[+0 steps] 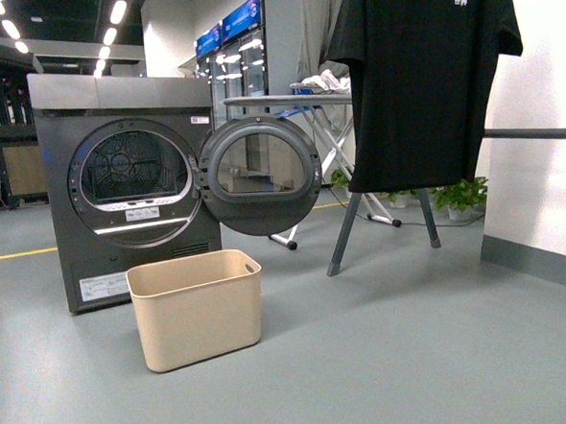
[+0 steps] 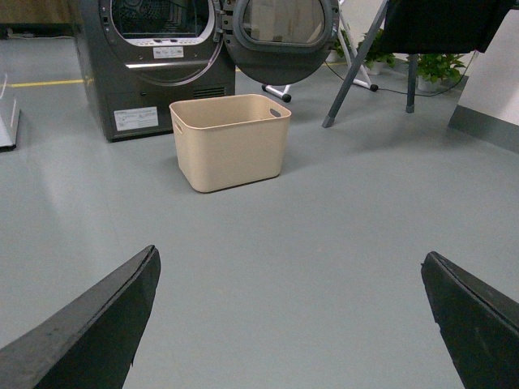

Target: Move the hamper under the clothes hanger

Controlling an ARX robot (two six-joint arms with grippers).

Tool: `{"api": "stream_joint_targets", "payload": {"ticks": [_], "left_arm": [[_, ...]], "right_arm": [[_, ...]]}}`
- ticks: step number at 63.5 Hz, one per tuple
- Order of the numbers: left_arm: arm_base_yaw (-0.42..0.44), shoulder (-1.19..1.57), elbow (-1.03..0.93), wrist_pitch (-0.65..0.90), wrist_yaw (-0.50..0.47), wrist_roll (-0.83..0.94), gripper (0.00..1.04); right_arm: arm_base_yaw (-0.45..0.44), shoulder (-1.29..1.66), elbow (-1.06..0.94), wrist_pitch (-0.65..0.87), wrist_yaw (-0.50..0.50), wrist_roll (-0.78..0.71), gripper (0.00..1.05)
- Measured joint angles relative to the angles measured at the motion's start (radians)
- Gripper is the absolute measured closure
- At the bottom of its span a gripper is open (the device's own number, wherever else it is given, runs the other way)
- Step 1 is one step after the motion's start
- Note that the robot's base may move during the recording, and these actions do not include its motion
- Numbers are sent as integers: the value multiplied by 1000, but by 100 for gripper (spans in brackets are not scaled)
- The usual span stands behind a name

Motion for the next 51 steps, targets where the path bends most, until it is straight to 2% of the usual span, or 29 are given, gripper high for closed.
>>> {"api": "stream_joint_targets", "payload": {"ticks": [51], "left_arm": [[0,0,0,0,0,0,7]], "right_arm": [[0,0,0,0,0,0,8]]}}
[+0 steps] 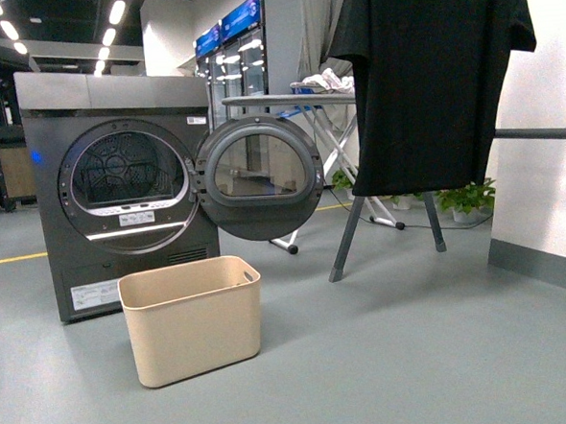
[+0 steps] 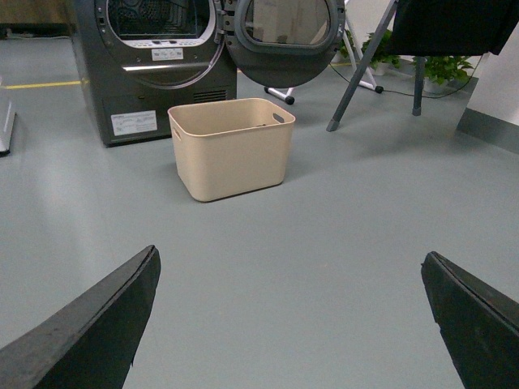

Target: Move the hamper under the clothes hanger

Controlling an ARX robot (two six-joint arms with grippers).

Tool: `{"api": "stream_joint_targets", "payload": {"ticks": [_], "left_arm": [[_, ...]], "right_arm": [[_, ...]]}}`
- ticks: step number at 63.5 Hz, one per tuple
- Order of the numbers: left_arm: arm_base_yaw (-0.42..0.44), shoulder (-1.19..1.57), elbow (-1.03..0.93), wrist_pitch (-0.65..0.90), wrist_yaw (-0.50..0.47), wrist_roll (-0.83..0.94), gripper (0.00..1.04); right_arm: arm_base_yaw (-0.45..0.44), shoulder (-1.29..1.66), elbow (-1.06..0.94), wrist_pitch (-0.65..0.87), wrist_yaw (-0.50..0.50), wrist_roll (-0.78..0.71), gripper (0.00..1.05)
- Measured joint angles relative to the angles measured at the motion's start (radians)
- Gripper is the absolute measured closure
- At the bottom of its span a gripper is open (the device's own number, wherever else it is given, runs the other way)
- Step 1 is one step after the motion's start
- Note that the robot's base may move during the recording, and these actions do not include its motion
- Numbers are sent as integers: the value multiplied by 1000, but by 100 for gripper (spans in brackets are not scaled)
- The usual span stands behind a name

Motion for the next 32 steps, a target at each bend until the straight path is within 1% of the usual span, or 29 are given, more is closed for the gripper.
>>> {"api": "stream_joint_targets", "payload": {"ticks": [32], "left_arm": [[0,0,0,0,0,0,7]], "right_arm": [[0,0,0,0,0,0,8]]}}
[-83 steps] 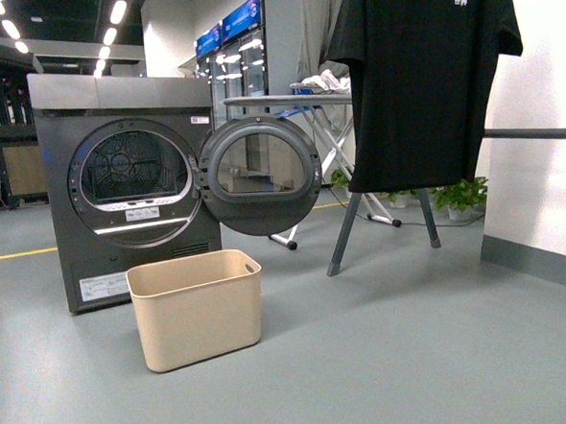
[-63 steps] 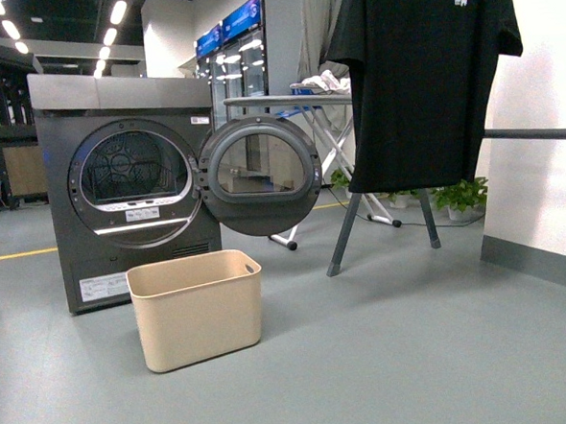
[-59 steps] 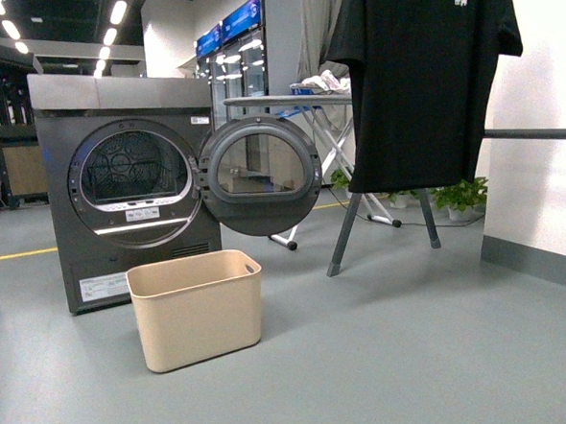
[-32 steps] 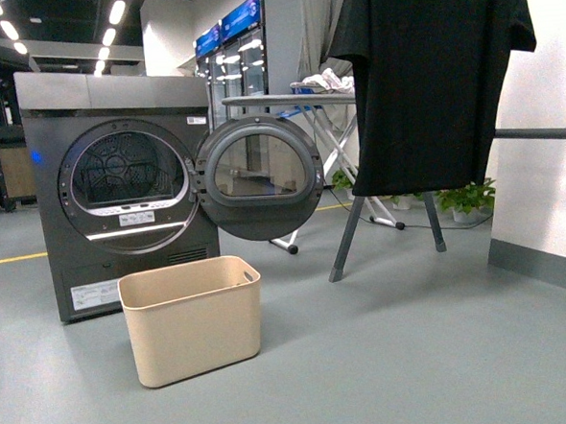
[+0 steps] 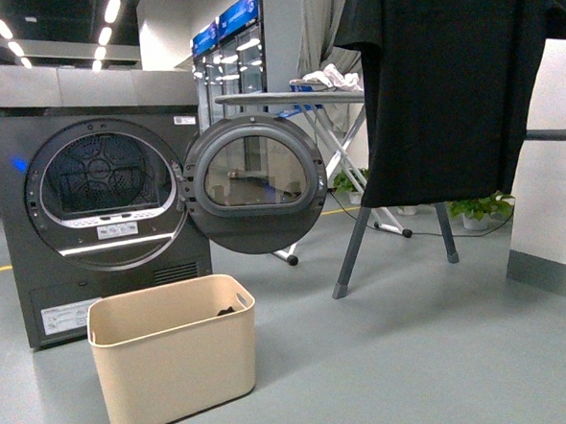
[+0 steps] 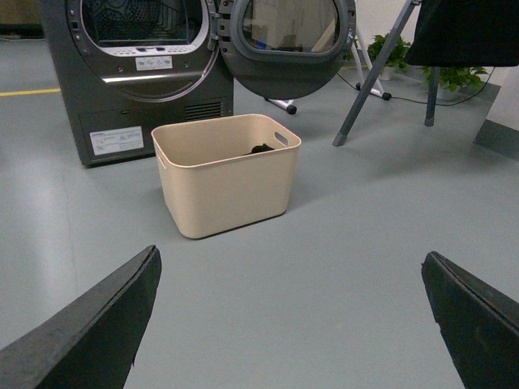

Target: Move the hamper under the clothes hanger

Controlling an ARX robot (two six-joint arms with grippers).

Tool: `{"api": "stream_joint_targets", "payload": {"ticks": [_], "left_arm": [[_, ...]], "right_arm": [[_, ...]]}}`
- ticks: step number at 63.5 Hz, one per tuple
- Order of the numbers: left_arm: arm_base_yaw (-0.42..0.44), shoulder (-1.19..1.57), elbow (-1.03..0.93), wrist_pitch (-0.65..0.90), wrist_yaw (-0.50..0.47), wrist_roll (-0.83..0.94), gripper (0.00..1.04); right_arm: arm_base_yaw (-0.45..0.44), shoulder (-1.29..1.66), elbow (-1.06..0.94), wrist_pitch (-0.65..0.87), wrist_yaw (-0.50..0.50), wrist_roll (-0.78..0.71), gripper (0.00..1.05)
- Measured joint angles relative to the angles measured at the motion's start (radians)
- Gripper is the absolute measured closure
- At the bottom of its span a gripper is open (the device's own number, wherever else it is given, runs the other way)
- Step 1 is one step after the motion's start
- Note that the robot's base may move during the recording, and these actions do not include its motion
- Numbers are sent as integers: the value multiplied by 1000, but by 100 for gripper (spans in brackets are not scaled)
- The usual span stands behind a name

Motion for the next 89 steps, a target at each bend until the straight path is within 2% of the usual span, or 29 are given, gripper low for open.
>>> {"api": "stream_joint_targets", "payload": {"ticks": [89], "left_arm": [[0,-1,0,0,0,0,7]], "right_arm": [[0,0,0,0,0,0,8]]}}
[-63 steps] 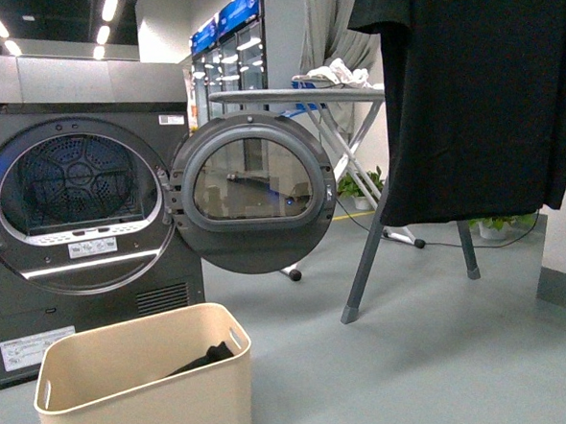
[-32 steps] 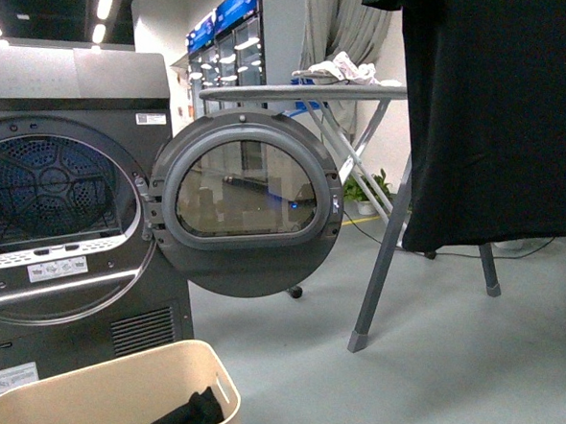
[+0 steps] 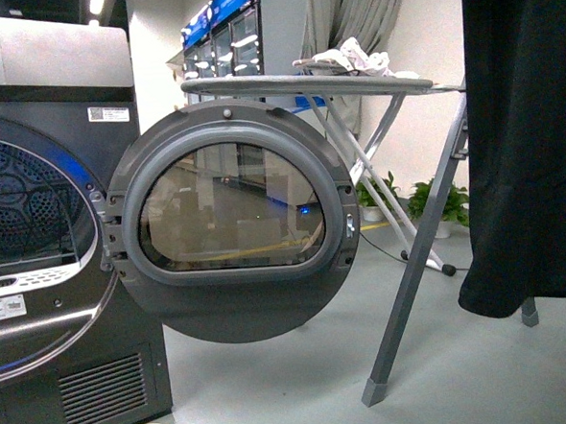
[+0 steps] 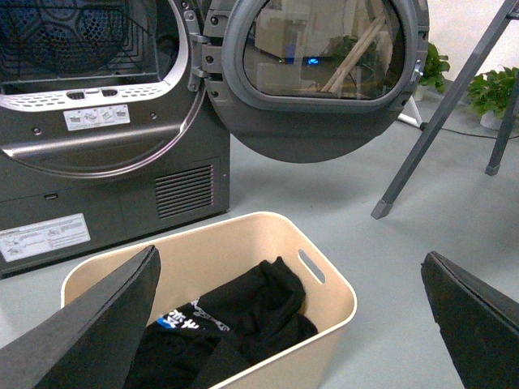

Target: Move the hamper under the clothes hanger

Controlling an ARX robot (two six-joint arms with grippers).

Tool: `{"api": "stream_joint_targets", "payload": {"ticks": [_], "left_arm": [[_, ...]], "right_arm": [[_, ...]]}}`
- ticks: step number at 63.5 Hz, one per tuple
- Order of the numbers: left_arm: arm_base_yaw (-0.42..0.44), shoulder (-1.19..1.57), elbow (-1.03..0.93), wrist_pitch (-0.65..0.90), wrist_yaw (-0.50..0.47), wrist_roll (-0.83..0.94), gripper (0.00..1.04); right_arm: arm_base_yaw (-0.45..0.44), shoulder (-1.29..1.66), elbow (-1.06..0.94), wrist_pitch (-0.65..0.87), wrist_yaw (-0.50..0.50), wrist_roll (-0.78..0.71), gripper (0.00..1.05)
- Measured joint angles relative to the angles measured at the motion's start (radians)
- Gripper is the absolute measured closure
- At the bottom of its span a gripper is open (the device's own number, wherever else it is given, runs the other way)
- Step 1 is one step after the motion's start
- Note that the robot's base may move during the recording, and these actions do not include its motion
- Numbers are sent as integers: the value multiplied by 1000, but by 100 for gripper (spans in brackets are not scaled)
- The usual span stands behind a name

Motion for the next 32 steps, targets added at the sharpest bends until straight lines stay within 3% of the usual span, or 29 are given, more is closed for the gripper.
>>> {"api": "stream_joint_targets", "payload": {"ticks": [32], "left_arm": [[0,4,0,0,3,0,7]], "right_arm": [[0,0,0,0,4,0,8]]}}
